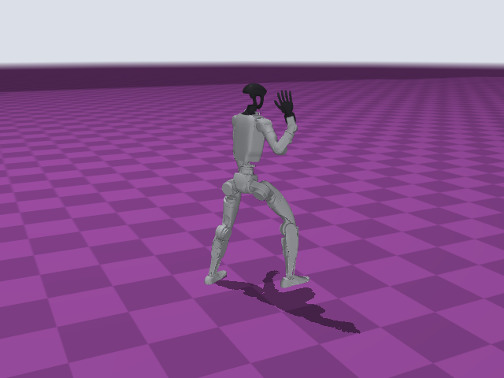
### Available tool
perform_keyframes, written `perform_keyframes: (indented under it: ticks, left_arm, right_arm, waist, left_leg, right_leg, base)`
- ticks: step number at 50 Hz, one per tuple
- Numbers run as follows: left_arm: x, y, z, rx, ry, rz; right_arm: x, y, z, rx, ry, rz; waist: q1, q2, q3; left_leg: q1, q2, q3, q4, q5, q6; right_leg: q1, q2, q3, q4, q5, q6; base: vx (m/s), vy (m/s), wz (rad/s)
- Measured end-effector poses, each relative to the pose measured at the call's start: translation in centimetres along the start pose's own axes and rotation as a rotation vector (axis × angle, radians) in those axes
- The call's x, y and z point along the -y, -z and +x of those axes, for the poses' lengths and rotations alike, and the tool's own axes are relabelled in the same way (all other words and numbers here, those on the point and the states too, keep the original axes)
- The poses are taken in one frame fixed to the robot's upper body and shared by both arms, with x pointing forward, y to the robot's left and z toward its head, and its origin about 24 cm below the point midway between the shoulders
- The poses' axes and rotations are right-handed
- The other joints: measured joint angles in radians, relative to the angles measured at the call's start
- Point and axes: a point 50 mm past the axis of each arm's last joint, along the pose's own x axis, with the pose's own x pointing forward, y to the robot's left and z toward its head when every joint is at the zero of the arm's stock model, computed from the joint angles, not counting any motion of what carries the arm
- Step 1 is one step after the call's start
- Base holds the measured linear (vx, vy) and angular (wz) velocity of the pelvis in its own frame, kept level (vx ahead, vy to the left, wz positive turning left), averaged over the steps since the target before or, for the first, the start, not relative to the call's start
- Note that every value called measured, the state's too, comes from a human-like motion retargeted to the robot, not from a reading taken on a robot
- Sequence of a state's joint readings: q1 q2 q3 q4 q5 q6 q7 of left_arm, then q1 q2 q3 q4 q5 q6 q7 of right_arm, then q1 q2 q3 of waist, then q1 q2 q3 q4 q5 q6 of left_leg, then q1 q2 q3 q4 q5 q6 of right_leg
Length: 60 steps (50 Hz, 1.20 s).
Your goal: Kungfu
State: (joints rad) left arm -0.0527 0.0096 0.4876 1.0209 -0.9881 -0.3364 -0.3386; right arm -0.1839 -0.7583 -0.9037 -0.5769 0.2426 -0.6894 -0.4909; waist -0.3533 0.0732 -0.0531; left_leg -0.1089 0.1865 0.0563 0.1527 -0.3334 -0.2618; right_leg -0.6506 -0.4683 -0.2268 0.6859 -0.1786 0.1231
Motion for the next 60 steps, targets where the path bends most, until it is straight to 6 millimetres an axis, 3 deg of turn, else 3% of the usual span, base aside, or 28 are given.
perform_keyframes:
  ticks: [5, 11, 15, 19, 22, 25, 28, 30, 32, 33, 35, 37, 38, 40, 41, 45, 48, 52, 55, 58, 60]
  left_arm:
    - [-1.2, 0.4, -0.7, -0.100, 0.032, 0.163]
    - [-6.0, 1.1, -3.4, -0.363, -0.048, 0.490]
    - [-8.4, 0.6, -5.0, -0.474, -0.110, 0.762]
    - [-9.5, 0.0, -5.6, -0.576, -0.084, 1.052]
    - [-10.2, -0.3, -5.8, -0.659, -0.066, 1.250]
    - [-9.2, 0.1, -5.0, -0.645, -0.031, 1.370]
    - [-5.3, 1.2, -2.3, -0.516, 0.070, 1.487]
    - [-1.2, 2.1, 0.2, -0.418, 0.176, 1.560]
    - [4.0, 2.6, 2.6, -0.302, 0.287, 1.611]
    - [7.5, 2.8, 3.7, -0.231, 0.362, 1.623]
    - [15.0, 2.9, 5.2, -0.079, 0.498, 1.616]
    - [22.4, 1.5, 5.8, 0.100, 0.594, 1.581]
    - [25.9, 0.6, 5.6, 0.196, 0.633, 1.558]
    - [32.1, -2.0, 4.7, 0.400, 0.689, 1.520]
    - [35.0, -3.4, 3.9, 0.503, 0.700, 1.499]
    - [44.2, -7.8, -0.8, 0.831, 0.740, 1.454]
    - [48.5, -9.6, -4.1, 0.983, 0.736, 1.508]
    - [51.2, -10.6, -6.7, 1.113, 0.675, 1.627]
    - [51.8, -10.2, -7.4, 1.162, 0.661, 1.733]
    - [51.5, -8.7, -7.3, 1.105, 0.786, 1.773]
    - [50.6, -8.3, -6.4, 1.063, 0.783, 1.802]
  right_arm:
    - [-1.0, 1.5, -0.5, -0.053, 0.025, 0.071]
    - [-3.1, 3.8, -1.8, -0.137, -0.032, 0.040]
    - [-4.1, 5.2, -2.2, -0.176, -0.115, 0.015]
    - [-5.2, 5.9, -2.0, -0.174, -0.210, -0.004]
    - [-6.1, 6.3, -2.0, -0.152, -0.309, -0.038]
    - [-7.2, 6.5, -1.9, -0.100, -0.415, -0.076]
    - [-9.0, 7.0, -2.2, -0.032, -0.519, -0.127]
    - [-10.2, 7.9, -2.4, 0.001, -0.569, -0.157]
    - [-11.8, 8.8, -2.6, -0.003, -0.622, -0.137]
    - [-12.6, 9.2, -2.5, -0.001, -0.650, -0.117]
    - [-14.1, 9.5, -2.0, 0.017, -0.705, -0.077]
    - [-15.7, 9.5, -1.5, 0.051, -0.751, -0.059]
    - [-16.7, 9.5, -1.3, 0.076, -0.776, -0.059]
    - [-18.6, 9.1, -1.0, 0.133, -0.823, -0.062]
    - [-19.5, 8.7, -0.7, 0.171, -0.842, -0.065]
    - [-22.4, 6.8, 0.4, 0.350, -0.918, -0.081]
    - [-23.7, 5.6, 0.9, 0.476, -0.935, -0.124]
    - [-24.8, 4.6, 0.9, 0.581, -0.937, -0.150]
    - [-25.4, 4.1, 0.3, 0.642, -0.961, -0.169]
    - [-25.9, 4.1, -0.7, 0.700, -0.970, -0.251]
    - [-26.2, 4.0, -1.7, 0.725, -0.967, -0.285]
  waist:
    - [-0.009, 0.013, 0.037]
    - [-0.060, 0.029, 0.059]
    - [-0.084, 0.048, 0.061]
    - [-0.124, 0.073, 0.041]
    - [-0.139, 0.088, 0.011]
    - [-0.167, 0.088, -0.030]
    - [-0.182, 0.072, -0.051]
    - [-0.152, 0.037, -0.053]
    - [-0.076, 0.016, -0.012]
    - [-0.045, -0.007, -0.009]
    - [-0.003, -0.077, -0.029]
    - [-0.006, -0.126, -0.043]
    - [-0.012, -0.134, -0.047]
    - [-0.021, -0.105, -0.034]
    - [-0.033, -0.097, -0.028]
    - [-0.036, -0.100, -0.033]
    - [-0.022, -0.107, -0.051]
    - [-0.035, -0.104, -0.065]
    - [-0.050, -0.081, -0.061]
    - [-0.056, -0.060, -0.055]
    - [-0.060, -0.040, -0.038]
  left_leg:
    - [-0.003, -0.027, 0.087, 0.012, -0.027, 0.000]
    - [0.004, -0.049, 0.151, -0.003, -0.031, 0.000]
    - [0.004, -0.044, 0.199, -0.023, -0.024, 0.000]
    - [-0.016, -0.040, 0.241, -0.029, 0.016, 0.000]
    - [-0.007, -0.022, 0.289, -0.042, 0.080, 0.000]
    - [0.008, 0.000, 0.345, -0.043, 0.211, 0.000]
    - [0.062, 0.066, 0.377, -0.019, 0.440, 0.000]
    - [0.094, 0.163, 0.340, 0.065, 0.595, 0.000]
    - [0.118, 0.277, 0.219, 0.259, 0.641, 0.041]
    - [0.097, 0.237, 0.136, 0.340, 0.601, 0.036]
    - [0.028, 0.052, -0.021, 0.489, 0.522, 0.000]
    - [-0.046, -0.041, -0.014, 0.596, 0.444, 0.000]
    - [-0.078, -0.032, -0.003, 0.625, 0.397, 0.000]
    - [-0.142, 0.109, 0.004, 0.687, 0.283, 0.003]
    - [-0.178, 0.130, 0.010, 0.696, 0.242, 0.039]
    - [-0.284, 0.077, -0.025, 0.619, 0.143, 0.092]
    - [-0.336, 0.047, -0.036, 0.478, 0.138, 0.102]
    - [-0.399, 0.024, -0.038, 0.285, 0.158, 0.175]
    - [-0.415, 0.033, -0.004, 0.122, 0.181, 0.159]
    - [-0.406, 0.042, 0.042, -0.004, 0.140, 0.149]
    - [-0.381, 0.063, 0.045, -0.067, 0.128, 0.079]
  right_leg:
    - [-0.032, -0.017, 0.018, -0.116, 0.116, 0.019]
    - [-0.046, -0.021, -0.021, -0.254, 0.177, 0.037]
    - [-0.077, -0.043, -0.113, -0.267, 0.215, -0.049]
    - [-0.110, -0.128, -0.304, -0.202, 0.258, -0.144]
    - [-0.161, -0.147, -0.371, -0.131, 0.212, -0.182]
    - [-0.187, -0.167, -0.429, -0.058, 0.121, -0.251]
    - [-0.193, -0.042, -0.274, -0.009, -0.027, -0.225]
    - [-0.118, 0.039, -0.288, 0.001, -0.102, -0.247]
    - [0.019, 0.214, -0.307, -0.041, -0.148, -0.275]
    - [0.053, 0.259, -0.274, -0.067, -0.148, -0.272]
    - [0.096, 0.262, -0.195, -0.092, -0.143, -0.254]
    - [0.135, 0.248, -0.151, -0.102, -0.144, -0.232]
    - [0.162, 0.273, -0.139, -0.116, -0.146, -0.232]
    - [0.252, 0.418, -0.142, -0.189, -0.140, -0.257]
    - [0.293, 0.457, -0.131, -0.227, -0.128, -0.257]
    - [0.419, 0.567, -0.013, -0.324, -0.092, -0.247]
    - [0.499, 0.635, 0.105, -0.365, -0.075, -0.248]
    - [0.595, 0.708, 0.256, -0.374, -0.074, -0.257]
    - [0.656, 0.762, 0.357, -0.348, -0.084, -0.267]
    - [0.711, 0.792, 0.440, -0.310, -0.086, -0.284]
    - [0.746, 0.810, 0.492, -0.272, -0.085, -0.297]
  base:
    - [-0.17, 0.33, -0.93]
    - [-0.17, 0.14, -0.88]
    - [-0.09, -0.01, -0.81]
    - [-0.06, -0.22, -0.48]
    - [0.05, -0.39, -0.52]
    - [0.12, -0.58, -0.34]
    - [0.25, -0.98, -0.36]
    - [0.37, -1.25, -1.40]
    - [0.39, -1.17, -2.55]
    - [0.33, -0.76, -2.29]
    - [0.31, -0.47, -1.82]
    - [0.32, -0.41, -1.39]
    - [0.33, -0.56, -1.49]
    - [0.36, -0.73, -1.70]
    - [0.36, -0.58, -1.68]
    - [0.38, -0.39, -2.03]
    - [0.42, -0.38, -2.44]
    - [0.40, -0.30, -2.48]
    - [0.42, -0.26, -2.55]
    - [0.38, -0.18, -2.73]
    - [0.37, -0.10, -2.86]
